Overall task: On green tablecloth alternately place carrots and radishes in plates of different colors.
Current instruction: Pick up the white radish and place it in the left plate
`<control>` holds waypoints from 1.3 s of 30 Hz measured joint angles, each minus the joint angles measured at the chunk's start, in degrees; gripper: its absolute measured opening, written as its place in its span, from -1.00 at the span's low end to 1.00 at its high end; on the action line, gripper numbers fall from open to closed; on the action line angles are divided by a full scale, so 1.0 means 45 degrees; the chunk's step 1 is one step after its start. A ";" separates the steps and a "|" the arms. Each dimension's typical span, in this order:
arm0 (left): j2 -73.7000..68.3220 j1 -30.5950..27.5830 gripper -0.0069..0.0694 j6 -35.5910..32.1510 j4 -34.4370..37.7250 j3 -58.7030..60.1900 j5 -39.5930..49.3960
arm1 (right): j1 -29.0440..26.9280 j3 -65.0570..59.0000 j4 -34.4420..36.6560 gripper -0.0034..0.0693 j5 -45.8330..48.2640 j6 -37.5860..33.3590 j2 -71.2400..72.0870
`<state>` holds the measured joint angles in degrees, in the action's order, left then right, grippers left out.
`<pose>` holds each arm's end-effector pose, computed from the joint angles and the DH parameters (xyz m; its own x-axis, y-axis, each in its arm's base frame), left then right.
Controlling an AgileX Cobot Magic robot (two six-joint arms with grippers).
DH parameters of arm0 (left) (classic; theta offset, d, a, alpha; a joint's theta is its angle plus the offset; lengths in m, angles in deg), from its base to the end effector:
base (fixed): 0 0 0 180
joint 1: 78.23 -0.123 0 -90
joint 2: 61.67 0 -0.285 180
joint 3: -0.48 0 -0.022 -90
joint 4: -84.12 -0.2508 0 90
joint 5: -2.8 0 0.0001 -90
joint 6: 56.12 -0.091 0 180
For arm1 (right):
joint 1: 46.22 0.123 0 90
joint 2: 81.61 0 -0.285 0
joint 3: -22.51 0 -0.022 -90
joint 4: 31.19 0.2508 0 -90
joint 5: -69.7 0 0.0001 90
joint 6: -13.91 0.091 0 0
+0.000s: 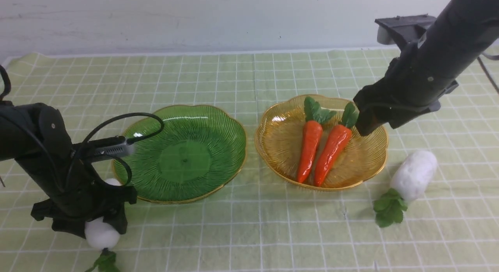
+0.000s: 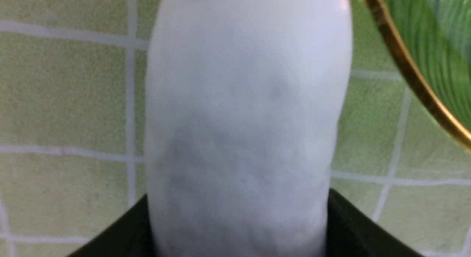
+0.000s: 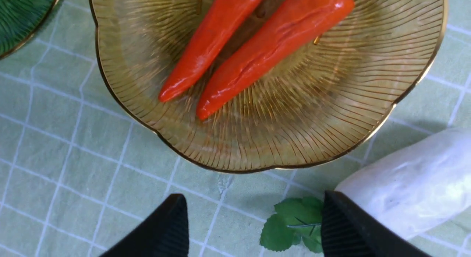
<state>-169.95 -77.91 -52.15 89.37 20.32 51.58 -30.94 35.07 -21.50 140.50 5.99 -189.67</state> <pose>0.3052 -0.0080 0.1655 -0.9912 -0.1236 -0.0468 -0.1198 0.9899 -0.0754 0.3451 0.1093 0.3046 -0.9086 -0.3322 -0.2530 -0.3730 0.9181 0.1340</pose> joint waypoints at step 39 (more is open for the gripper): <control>-0.1830 0.1709 0.97 -0.4189 0.1625 -0.5607 -0.1334 | -0.3721 -0.0781 0.0569 0.71 -0.1190 0.4759 -0.4017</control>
<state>-178.19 -70.22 -71.00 96.68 -4.92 45.58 -47.69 31.55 -18.94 135.14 27.41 -207.74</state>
